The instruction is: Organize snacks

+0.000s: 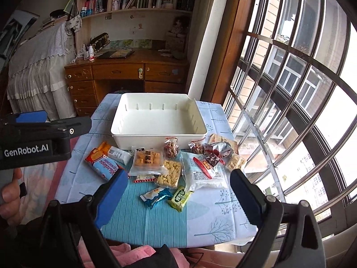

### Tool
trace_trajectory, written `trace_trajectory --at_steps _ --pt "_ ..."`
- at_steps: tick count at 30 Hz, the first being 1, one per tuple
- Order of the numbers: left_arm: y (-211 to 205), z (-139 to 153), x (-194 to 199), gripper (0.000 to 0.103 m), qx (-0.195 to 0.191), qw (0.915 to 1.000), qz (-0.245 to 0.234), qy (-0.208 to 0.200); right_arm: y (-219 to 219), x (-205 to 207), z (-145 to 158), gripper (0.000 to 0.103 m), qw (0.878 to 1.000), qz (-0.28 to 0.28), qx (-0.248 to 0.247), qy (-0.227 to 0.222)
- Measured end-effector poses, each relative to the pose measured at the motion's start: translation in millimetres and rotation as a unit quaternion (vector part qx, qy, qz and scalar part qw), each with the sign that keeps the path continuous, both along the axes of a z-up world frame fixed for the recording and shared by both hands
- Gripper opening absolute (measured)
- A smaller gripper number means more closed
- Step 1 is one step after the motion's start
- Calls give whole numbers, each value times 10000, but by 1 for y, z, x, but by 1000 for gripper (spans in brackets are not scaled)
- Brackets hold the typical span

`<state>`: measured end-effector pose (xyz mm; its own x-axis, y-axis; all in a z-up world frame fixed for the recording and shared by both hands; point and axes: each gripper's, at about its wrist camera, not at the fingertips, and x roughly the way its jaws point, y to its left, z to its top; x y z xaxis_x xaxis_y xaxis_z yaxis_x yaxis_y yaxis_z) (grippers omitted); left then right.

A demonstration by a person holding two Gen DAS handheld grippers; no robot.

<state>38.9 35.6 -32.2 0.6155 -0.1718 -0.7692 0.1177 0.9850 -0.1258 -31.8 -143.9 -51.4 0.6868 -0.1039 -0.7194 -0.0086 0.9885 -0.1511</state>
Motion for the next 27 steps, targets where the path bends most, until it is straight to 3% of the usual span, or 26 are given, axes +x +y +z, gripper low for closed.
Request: trace_trajectory --at_steps 14,27 --pt "-27 -39 28 102 -13 9962 227 838 -25 10 -25 94 9972 27 -678 327" --pt "-68 -100 57 102 -67 9729 971 2098 -82 49 -51 94 9943 588 -366 816"
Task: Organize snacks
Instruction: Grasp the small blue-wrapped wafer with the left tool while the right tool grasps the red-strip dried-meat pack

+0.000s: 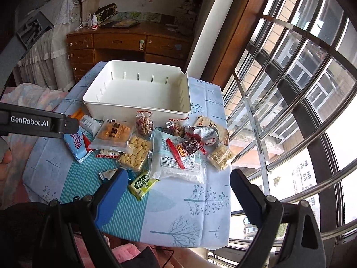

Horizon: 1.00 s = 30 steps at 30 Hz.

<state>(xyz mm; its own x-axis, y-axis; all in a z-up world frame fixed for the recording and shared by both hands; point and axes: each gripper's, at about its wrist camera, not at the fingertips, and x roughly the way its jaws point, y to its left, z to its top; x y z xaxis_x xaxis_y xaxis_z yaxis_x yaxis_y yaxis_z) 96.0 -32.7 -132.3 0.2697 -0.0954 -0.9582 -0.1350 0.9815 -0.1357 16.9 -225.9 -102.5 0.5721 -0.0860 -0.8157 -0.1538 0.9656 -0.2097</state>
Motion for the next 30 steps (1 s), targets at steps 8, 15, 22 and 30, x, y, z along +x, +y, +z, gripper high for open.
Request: trace_trajectory --at_steps 8,15,22,30 --pt "-19 -47 10 102 91 9947 734 713 -38 37 -33 94 9961 469 455 589" --pt "-26 -98 14 102 3 9834 1380 1179 -66 73 -75 94 9879 727 893 1041" --pt "-32 -147 22 102 9 9732 1698 1550 -88 111 -116 94 9778 516 1493 1374" --pt "-36 -183 26 102 -1 9648 2014 1693 -104 144 -161 94 9618 103 2169 1665"
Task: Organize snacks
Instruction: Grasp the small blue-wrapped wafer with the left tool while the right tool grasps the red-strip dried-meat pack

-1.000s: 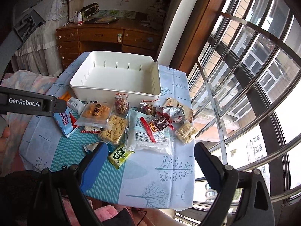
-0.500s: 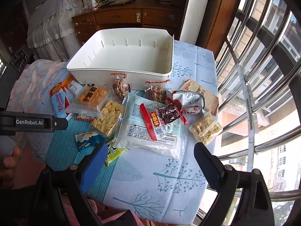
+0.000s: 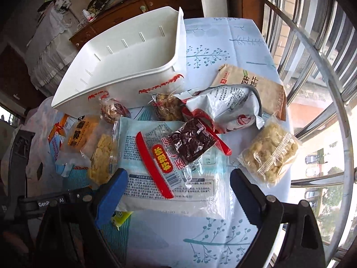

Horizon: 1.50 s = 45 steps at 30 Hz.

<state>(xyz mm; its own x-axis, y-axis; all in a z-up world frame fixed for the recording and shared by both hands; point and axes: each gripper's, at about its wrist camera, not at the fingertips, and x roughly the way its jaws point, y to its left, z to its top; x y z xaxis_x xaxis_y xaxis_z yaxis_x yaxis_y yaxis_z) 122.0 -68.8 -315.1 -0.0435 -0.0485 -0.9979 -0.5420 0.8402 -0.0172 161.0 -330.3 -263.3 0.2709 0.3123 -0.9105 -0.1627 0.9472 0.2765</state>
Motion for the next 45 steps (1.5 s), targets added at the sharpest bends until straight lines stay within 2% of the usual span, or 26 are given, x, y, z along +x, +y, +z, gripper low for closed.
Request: trace_trajectory --at_steps 5,11,16,20,23,25,37,45 --pt "-3 -17 0 100 -76 9999 52 95 -9 10 -14 94 9990 -335 287 90" --pt "-13 -34 7 95 -60 9999 53 144 -7 21 -25 93 9984 -433 348 86" --pt "-20 -47 10 89 -144 9997 148 134 -1 28 -31 83 9985 -434 321 63" --pt "-25 -56 3 86 -68 9998 144 91 -1 30 -32 74 9985 -487 250 -13" --pt "-26 -53 -4 80 -14 9998 185 37 -3 32 -32 64 9983 -519 250 -108" --pt "-19 -48 -4 72 14 9997 229 -9 -5 31 -30 56 9981 -559 207 -185" --pt "-3 -36 -12 44 -23 9992 285 -262 -3 25 -24 51 9983 -355 148 -432" --pt "17 -35 -29 41 -76 9989 331 -332 0 17 -20 49 9984 -240 116 -500"
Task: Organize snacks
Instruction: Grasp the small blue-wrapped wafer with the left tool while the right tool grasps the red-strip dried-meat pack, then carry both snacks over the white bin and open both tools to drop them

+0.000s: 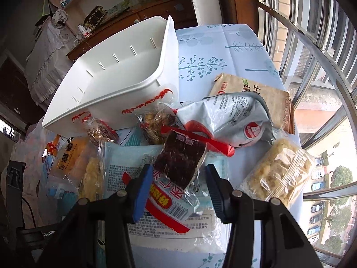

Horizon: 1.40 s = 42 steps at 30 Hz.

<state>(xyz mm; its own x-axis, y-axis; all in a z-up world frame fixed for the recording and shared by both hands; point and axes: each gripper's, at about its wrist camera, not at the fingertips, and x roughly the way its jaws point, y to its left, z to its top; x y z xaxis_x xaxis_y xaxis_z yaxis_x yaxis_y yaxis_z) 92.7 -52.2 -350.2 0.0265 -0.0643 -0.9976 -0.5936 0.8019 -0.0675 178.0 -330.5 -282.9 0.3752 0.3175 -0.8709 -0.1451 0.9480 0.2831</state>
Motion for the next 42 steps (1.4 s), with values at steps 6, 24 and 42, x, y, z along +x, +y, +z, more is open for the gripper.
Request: trace_trajectory --at_steps 6,24,42 --pt "25 26 -22 41 37 9999 -146 -60 6 -11 8 49 9999 94 1 -102" --pt "37 151 29 41 723 9721 -1522 -1634 46 -31 67 49 9961 135 154 -855" --pt "50 208 121 41 730 9207 -1922 -3318 102 4 107 49 9803 -380 97 -1934"
